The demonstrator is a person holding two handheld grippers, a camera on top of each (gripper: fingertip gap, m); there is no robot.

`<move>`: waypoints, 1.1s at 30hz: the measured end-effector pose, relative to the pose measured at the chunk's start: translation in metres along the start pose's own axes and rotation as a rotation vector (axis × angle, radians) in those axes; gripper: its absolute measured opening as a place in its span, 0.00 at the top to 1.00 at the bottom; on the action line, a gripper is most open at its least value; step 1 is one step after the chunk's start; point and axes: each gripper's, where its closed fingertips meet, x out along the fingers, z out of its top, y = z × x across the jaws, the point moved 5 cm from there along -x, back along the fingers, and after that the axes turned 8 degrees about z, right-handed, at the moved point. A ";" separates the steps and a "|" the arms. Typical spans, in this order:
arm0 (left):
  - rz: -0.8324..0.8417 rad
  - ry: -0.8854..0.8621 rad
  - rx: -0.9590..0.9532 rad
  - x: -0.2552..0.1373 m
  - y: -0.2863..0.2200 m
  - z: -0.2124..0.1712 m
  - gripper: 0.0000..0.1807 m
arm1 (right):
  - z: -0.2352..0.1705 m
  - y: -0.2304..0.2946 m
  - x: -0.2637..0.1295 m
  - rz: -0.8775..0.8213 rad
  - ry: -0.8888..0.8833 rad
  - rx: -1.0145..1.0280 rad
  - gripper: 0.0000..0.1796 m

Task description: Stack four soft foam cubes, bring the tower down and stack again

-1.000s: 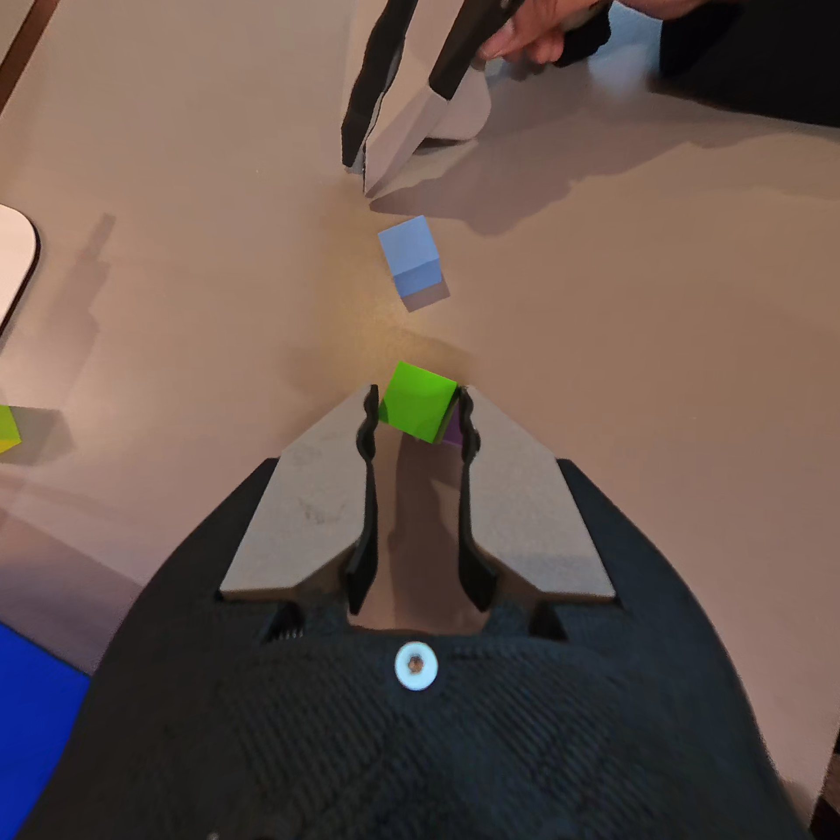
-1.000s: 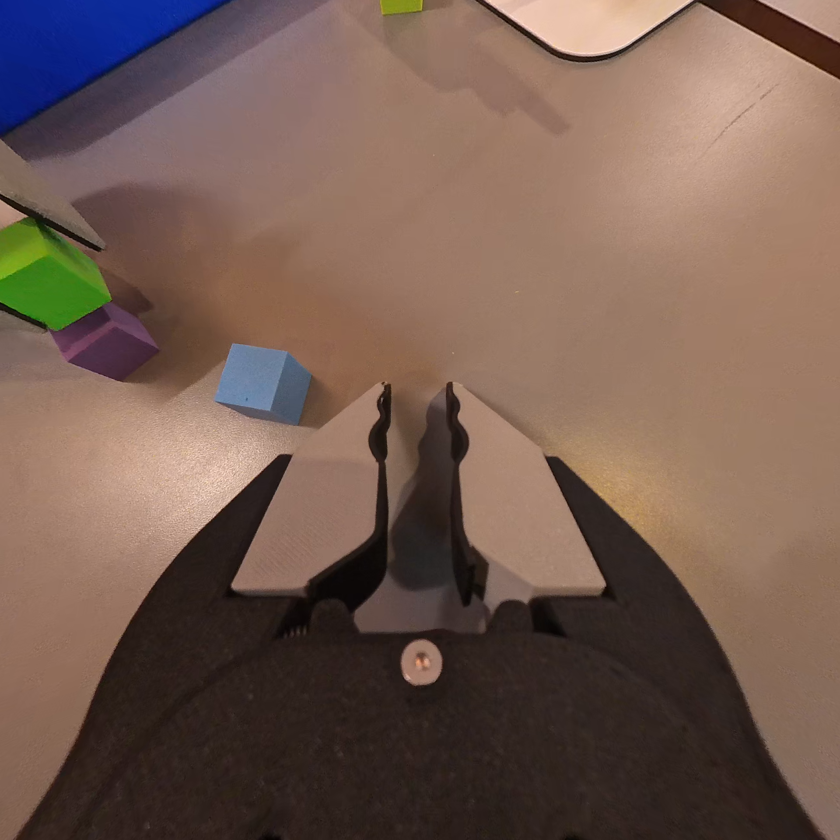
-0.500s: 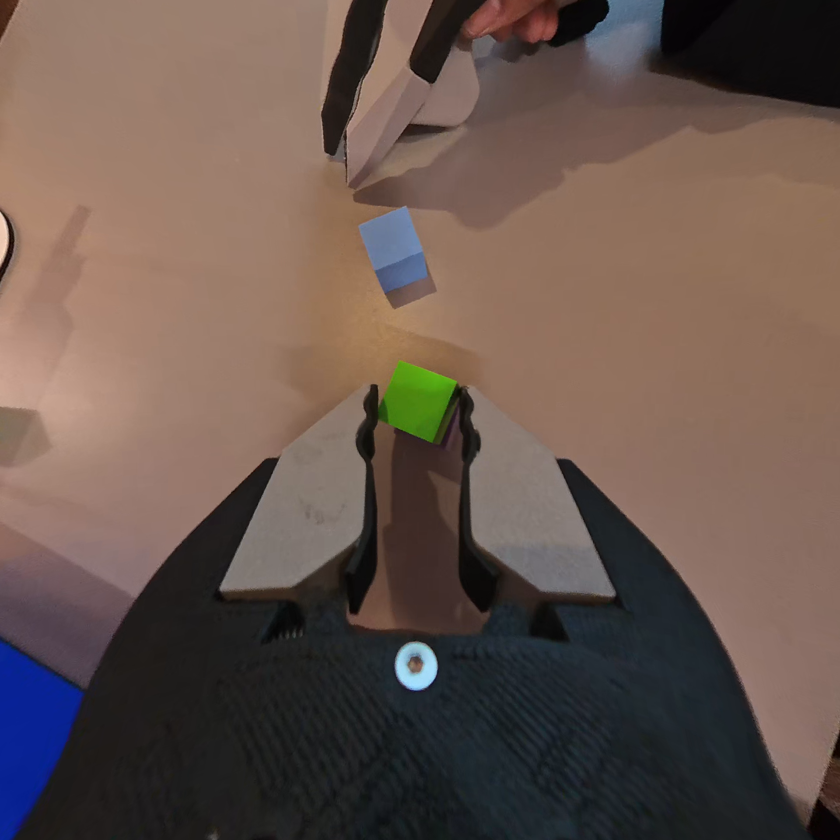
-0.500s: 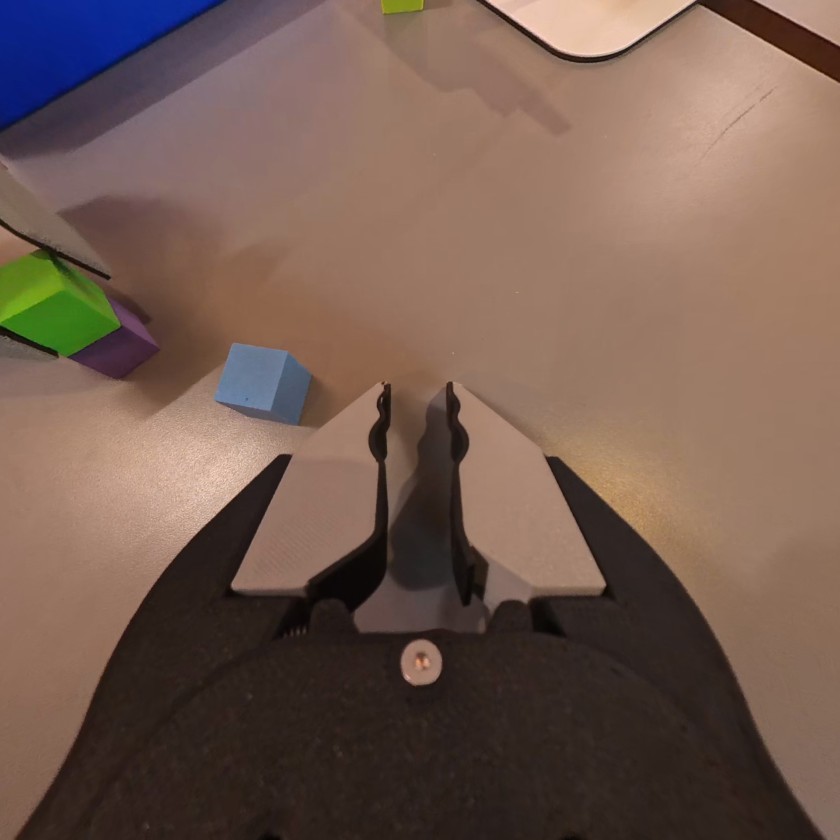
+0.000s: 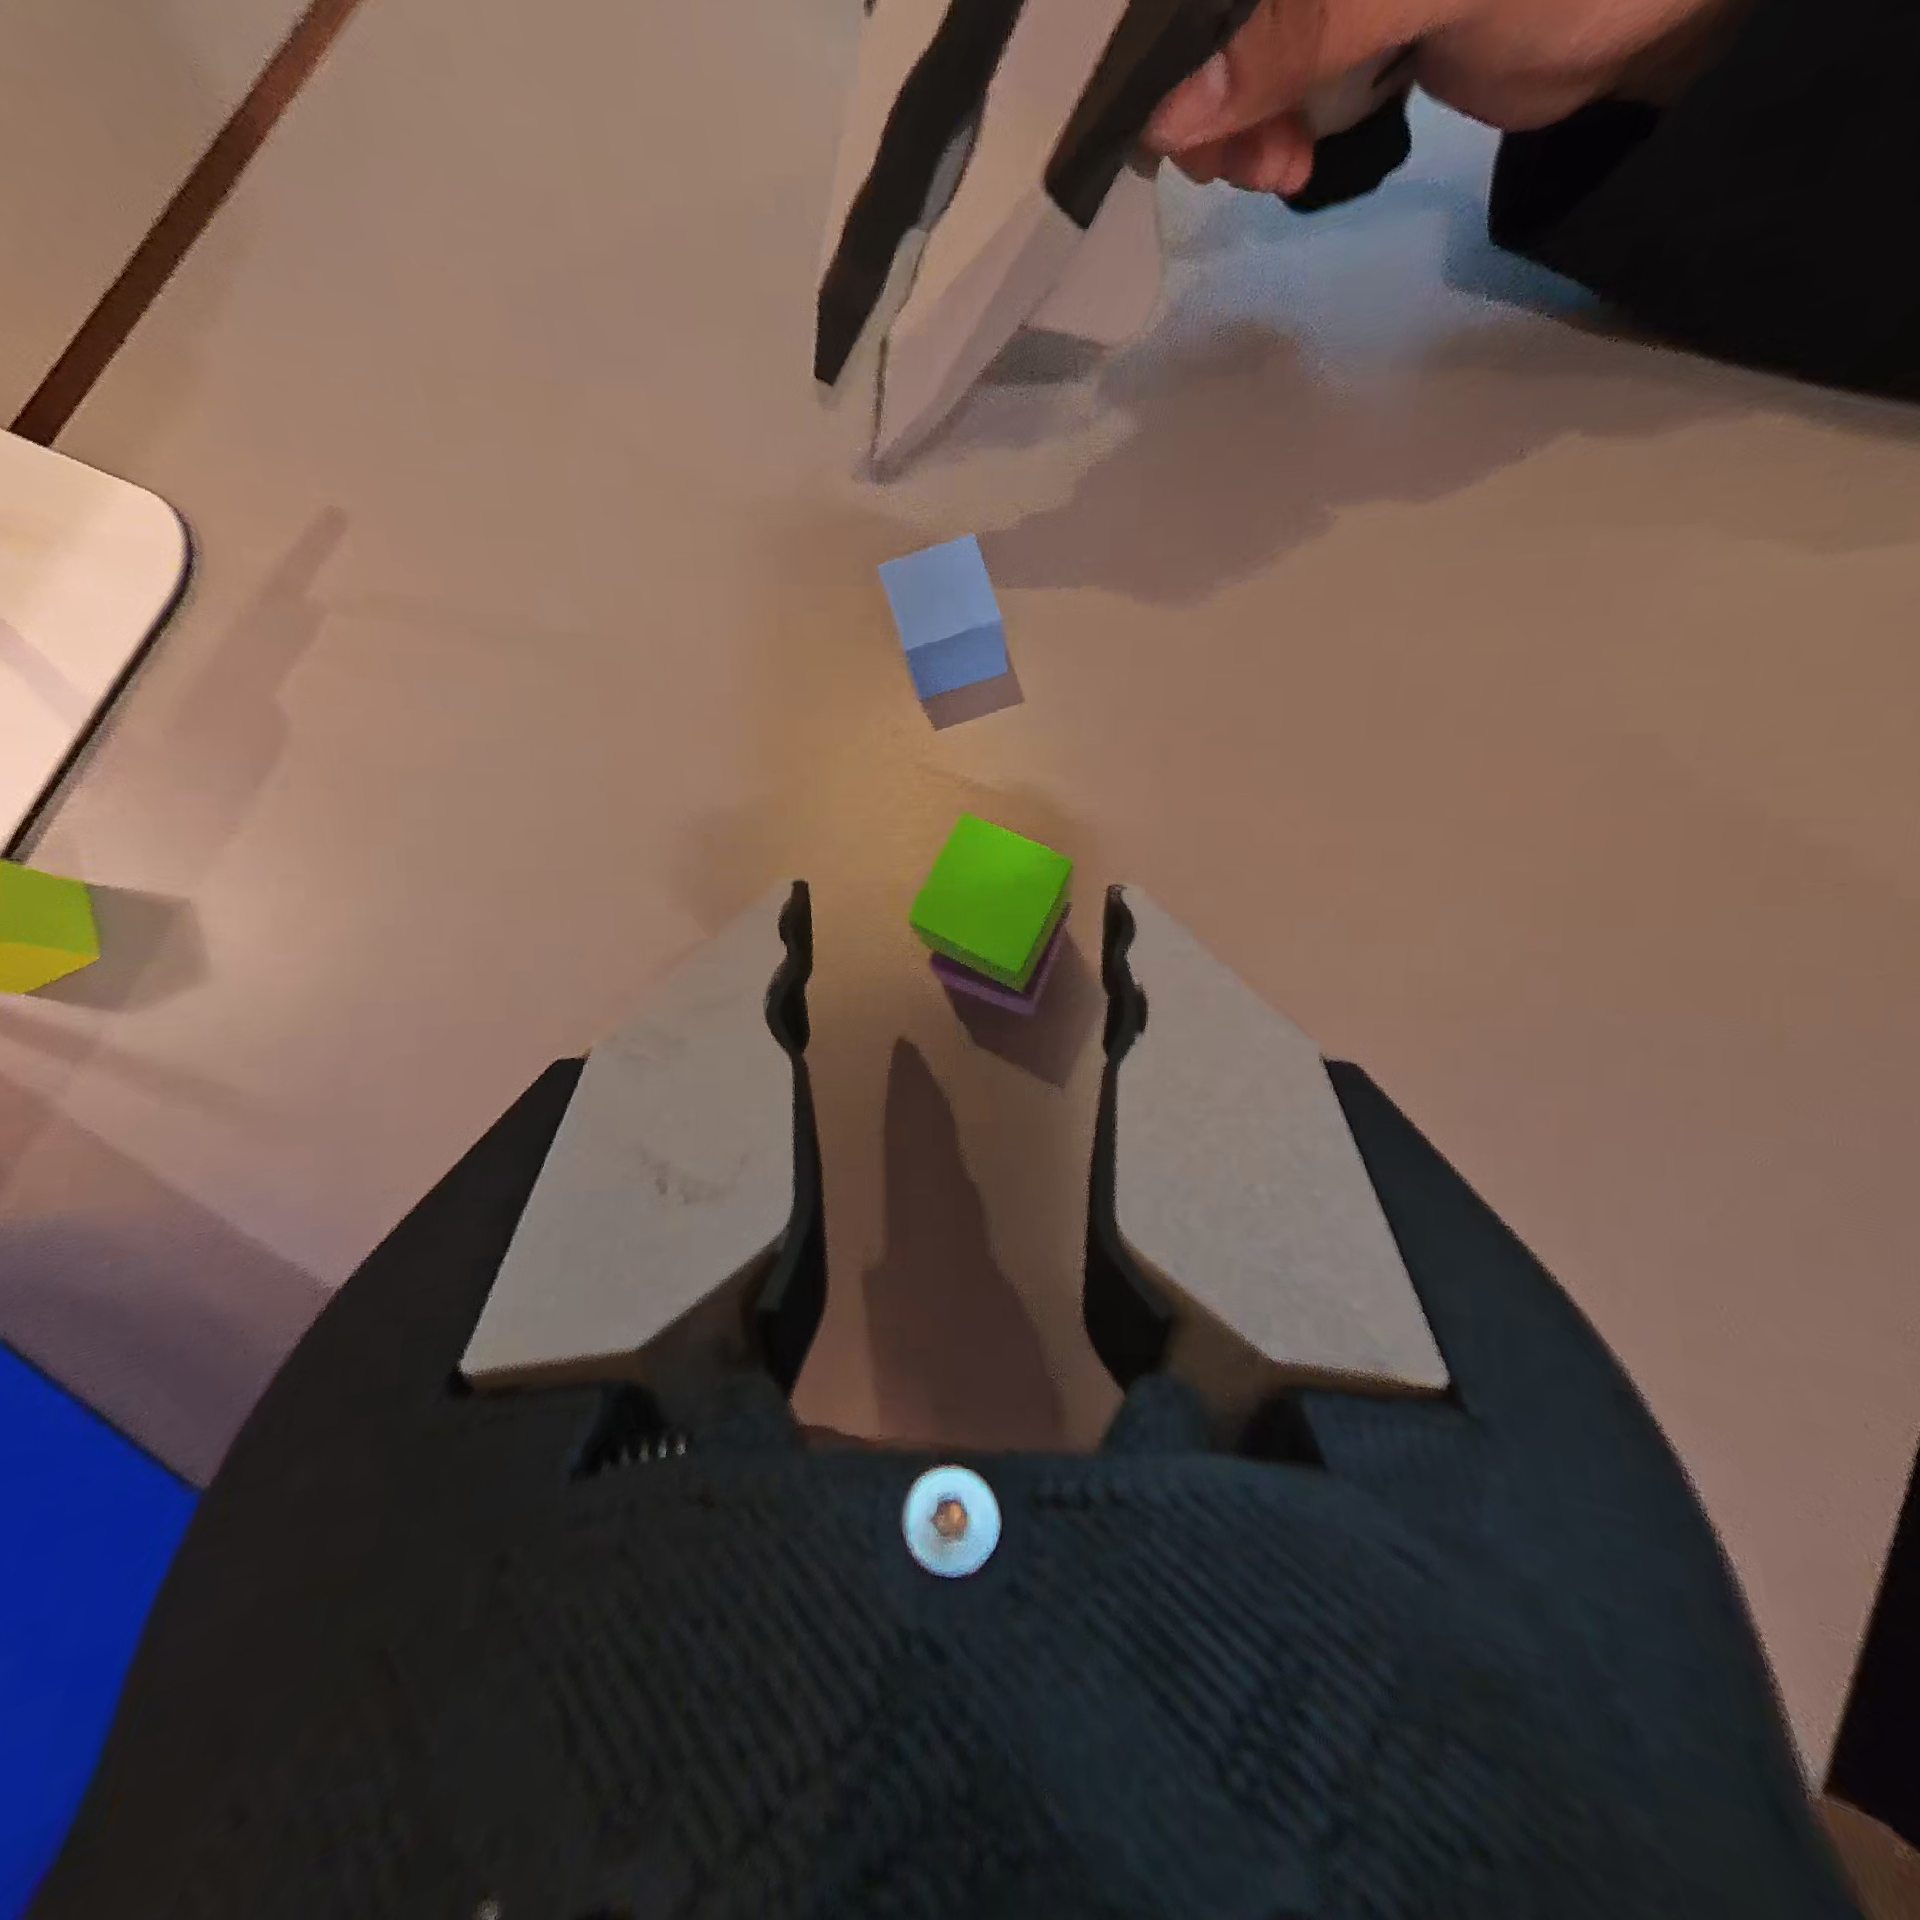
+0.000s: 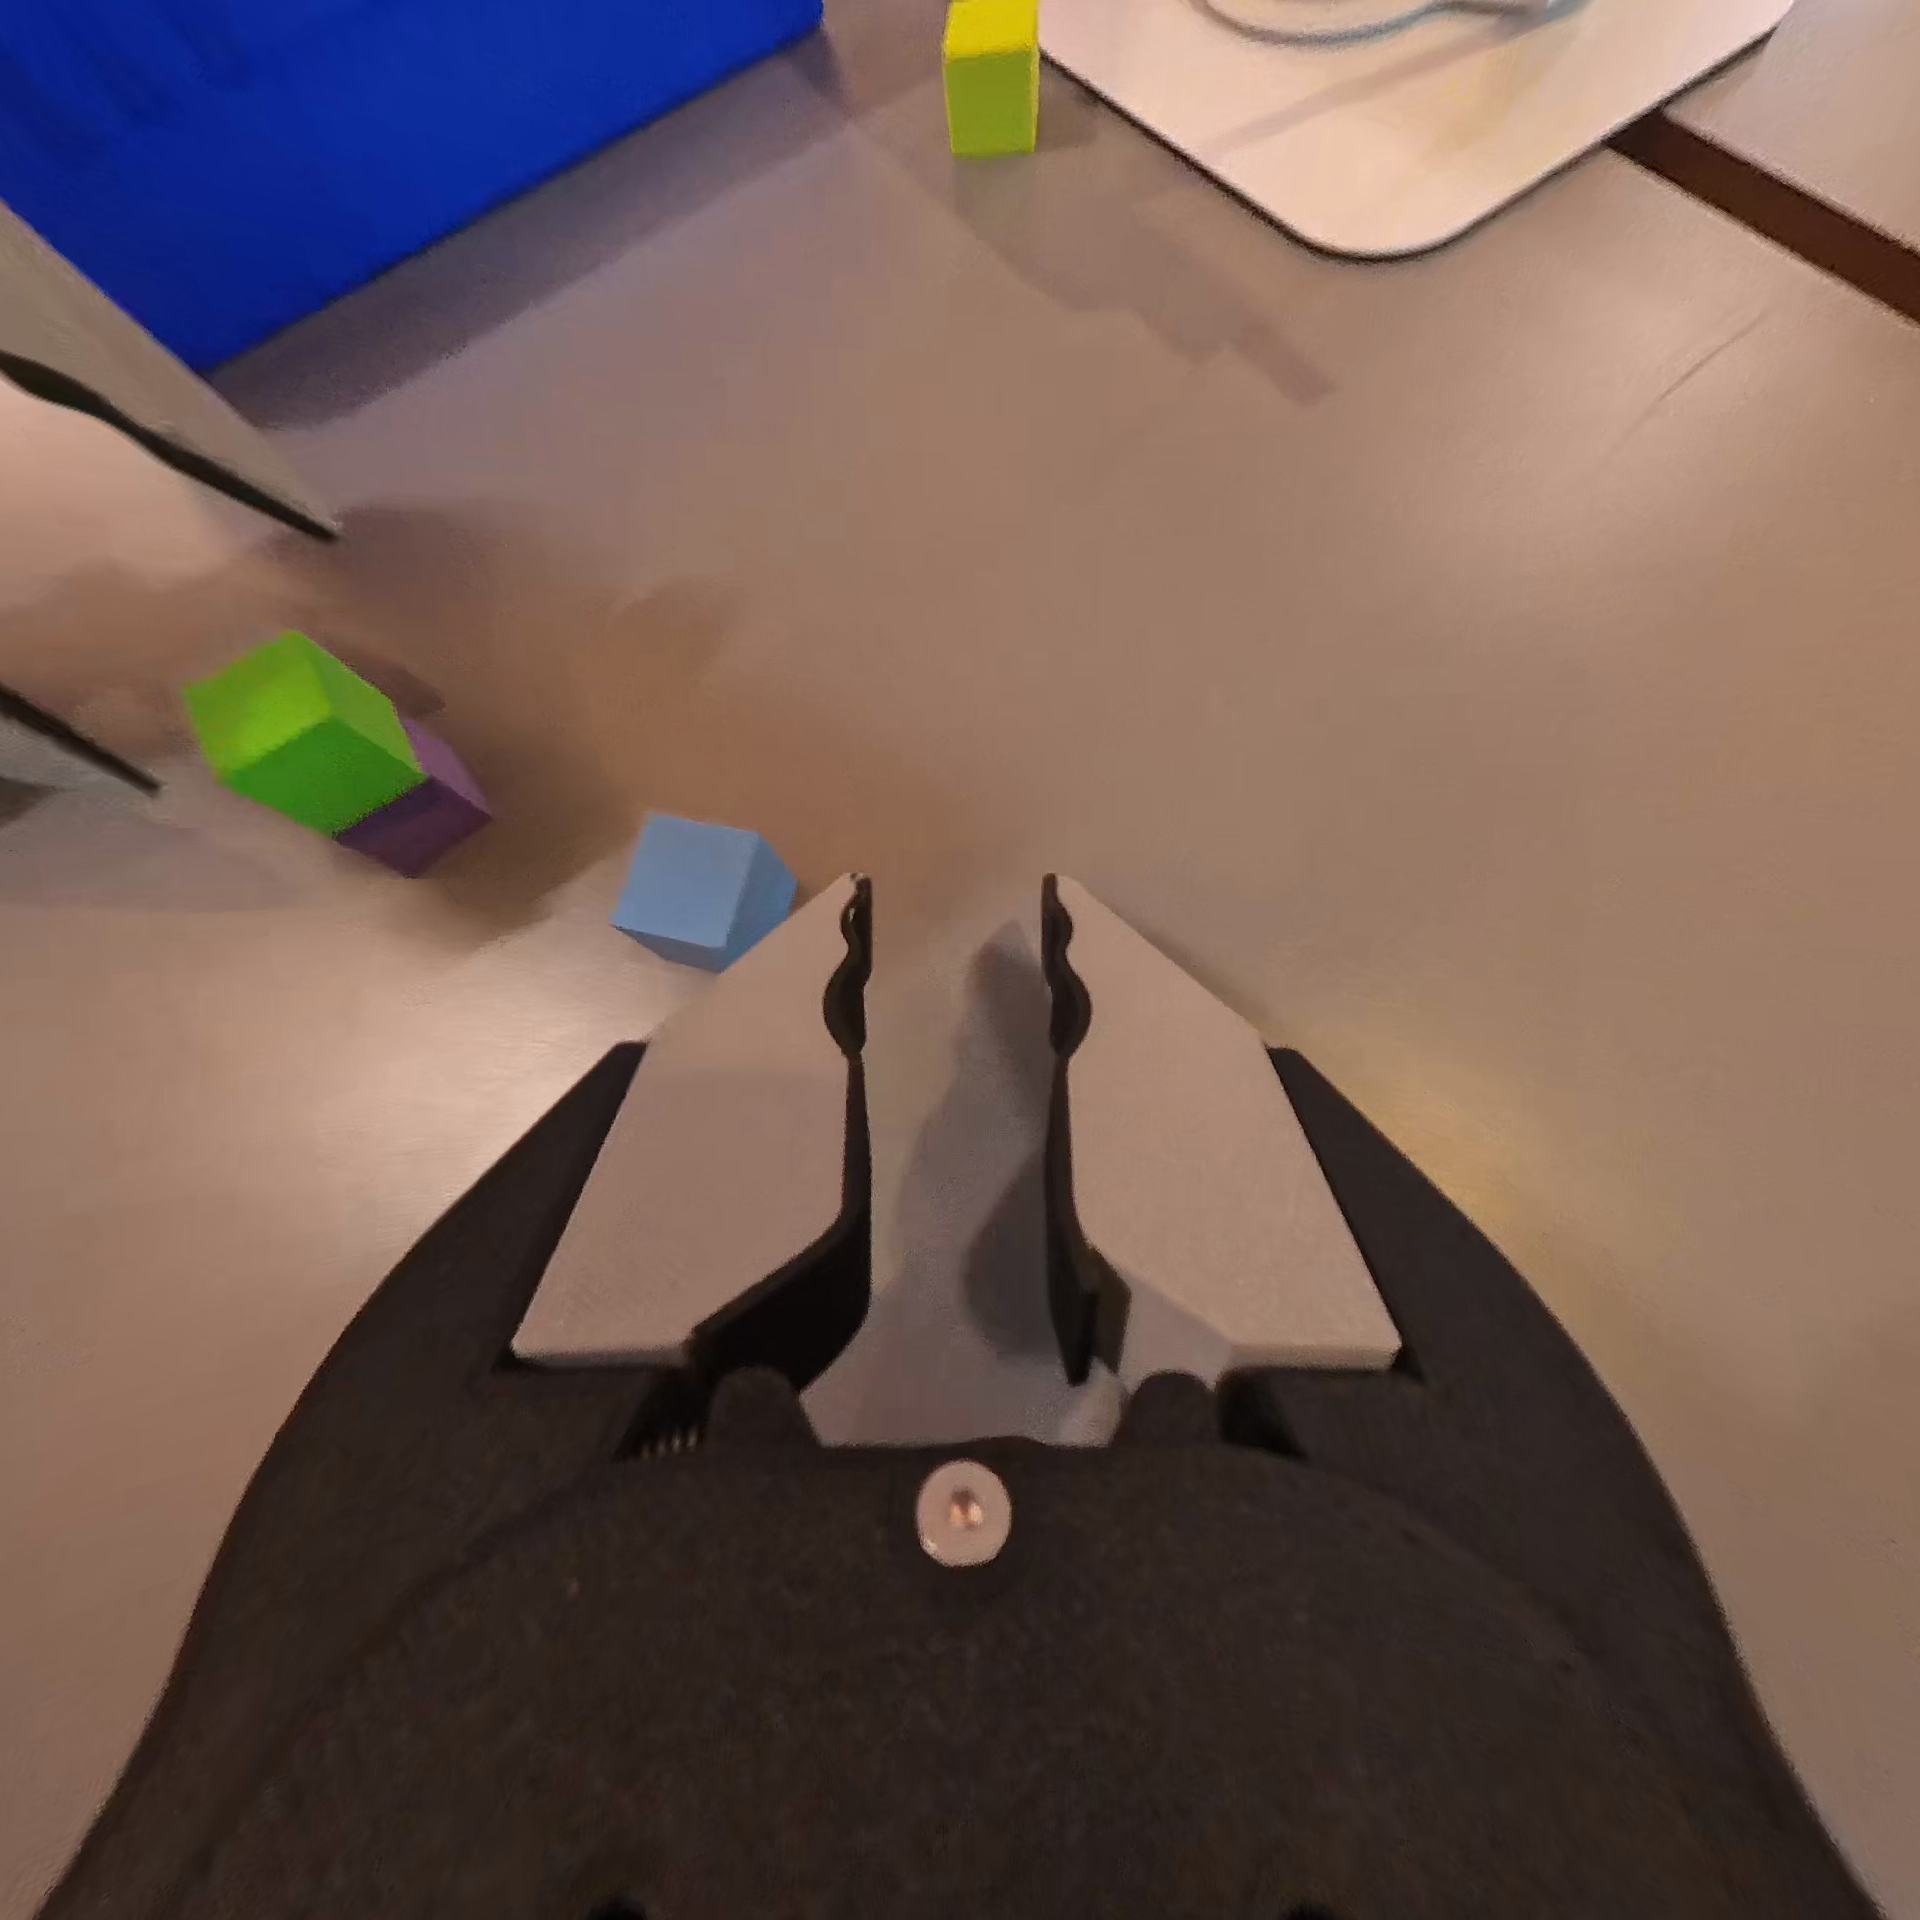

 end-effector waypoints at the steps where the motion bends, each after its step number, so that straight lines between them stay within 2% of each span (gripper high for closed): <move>1: 0.003 -0.018 -0.021 -0.004 0.004 -0.001 0.70 | 0.004 0.004 -0.003 0.014 -0.017 -0.006 0.83; 6: 0.031 -0.097 -0.141 -0.016 0.026 -0.009 0.71 | 0.018 0.037 -0.003 0.128 -0.048 -0.028 0.79; 13: 0.138 -0.099 -0.240 -0.010 0.046 -0.020 0.71 | 0.002 0.046 0.023 0.038 0.118 -0.104 0.79; 15: 0.178 -0.096 -0.273 -0.007 0.053 -0.021 0.71 | 0.000 0.048 0.027 0.055 0.123 -0.106 0.85; 19: 0.242 -0.060 -0.301 0.002 0.063 -0.029 0.72 | 0.004 0.052 0.026 0.054 0.113 -0.130 0.85; 26: 0.277 0.041 -0.284 0.021 0.068 -0.045 0.72 | 0.030 0.086 0.013 0.190 0.001 -0.246 0.85; 33: 0.273 0.054 -0.309 0.023 0.073 -0.052 0.72 | 0.048 0.111 0.016 0.325 0.024 -0.356 0.85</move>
